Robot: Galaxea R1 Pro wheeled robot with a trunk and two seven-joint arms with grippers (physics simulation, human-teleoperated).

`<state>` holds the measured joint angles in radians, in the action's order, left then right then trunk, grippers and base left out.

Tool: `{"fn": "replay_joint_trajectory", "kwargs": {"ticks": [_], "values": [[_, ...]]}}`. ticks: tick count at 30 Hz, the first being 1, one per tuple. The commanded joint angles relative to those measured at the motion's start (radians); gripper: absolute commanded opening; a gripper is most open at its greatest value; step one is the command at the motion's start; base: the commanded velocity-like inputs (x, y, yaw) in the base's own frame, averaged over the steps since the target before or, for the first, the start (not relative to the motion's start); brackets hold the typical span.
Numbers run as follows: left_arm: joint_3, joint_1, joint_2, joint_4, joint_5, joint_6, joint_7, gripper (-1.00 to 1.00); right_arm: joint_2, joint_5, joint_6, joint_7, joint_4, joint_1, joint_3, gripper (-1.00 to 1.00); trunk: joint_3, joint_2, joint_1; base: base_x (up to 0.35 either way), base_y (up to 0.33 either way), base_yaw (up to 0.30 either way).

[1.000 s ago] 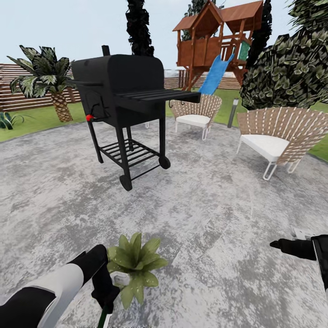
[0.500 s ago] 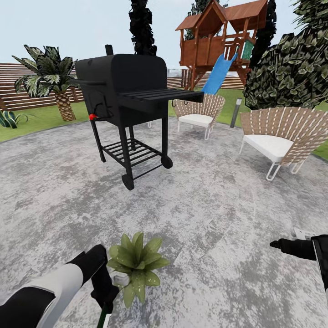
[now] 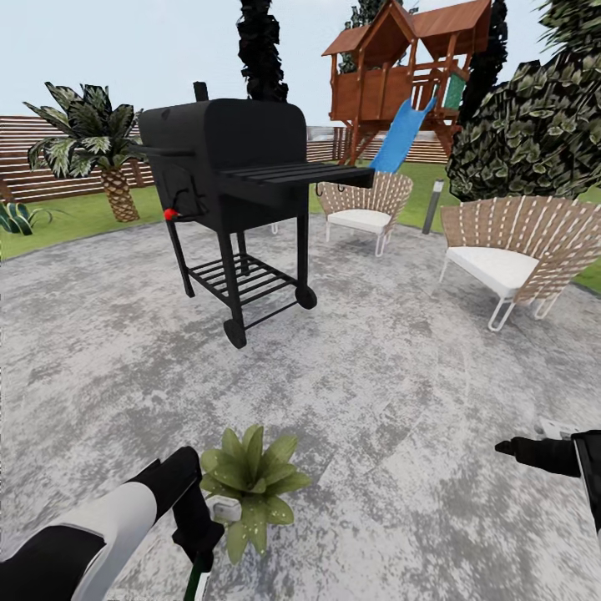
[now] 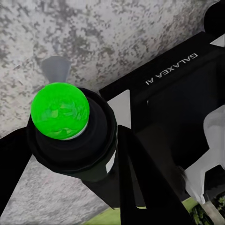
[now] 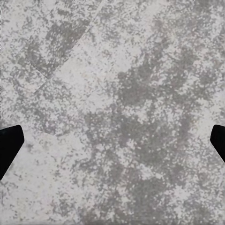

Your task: Pick up the pesticide atomizer in the garden and spray insectifuge to fully cover both potted plants in the garden.

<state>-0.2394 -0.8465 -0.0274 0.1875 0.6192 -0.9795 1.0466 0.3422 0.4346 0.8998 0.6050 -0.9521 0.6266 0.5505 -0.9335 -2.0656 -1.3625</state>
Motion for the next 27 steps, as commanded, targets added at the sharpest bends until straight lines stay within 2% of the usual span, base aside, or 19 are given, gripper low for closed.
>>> {"fn": "replay_joint_trajectory", "kwargs": {"ticks": [1, 7, 21, 27], "values": [[-0.003, 0.0, 0.0, 0.002, 0.005, -0.006, 0.009, -1.0, 0.0, 0.01, 0.002, 0.01, -0.002, 0.001, 0.002, 1.0, -0.001, 0.0, 0.0, 0.0, 0.0, 0.129], [-0.003, 0.0, 0.0, 0.003, 0.005, -0.007, 0.009, -1.0, 0.0, 0.01, 0.002, 0.01, -0.002, 0.001, 0.0, 1.0, -0.003, 0.0, 0.0, 0.027, -0.105, 0.204], [-0.003, 0.0, 0.001, 0.003, 0.005, -0.007, 0.009, -1.0, -0.002, 0.01, 0.002, 0.01, -0.001, 0.001, 0.0, 1.0, -0.004, 0.0, 0.0, 0.086, -0.294, 0.033], [-0.003, 0.0, 0.001, 0.003, 0.005, -0.007, 0.009, -1.0, -0.002, 0.01, 0.002, 0.01, -0.001, 0.001, 0.0, 1.0, -0.004, 0.0, 0.0, 0.089, -0.264, 0.19]]}}
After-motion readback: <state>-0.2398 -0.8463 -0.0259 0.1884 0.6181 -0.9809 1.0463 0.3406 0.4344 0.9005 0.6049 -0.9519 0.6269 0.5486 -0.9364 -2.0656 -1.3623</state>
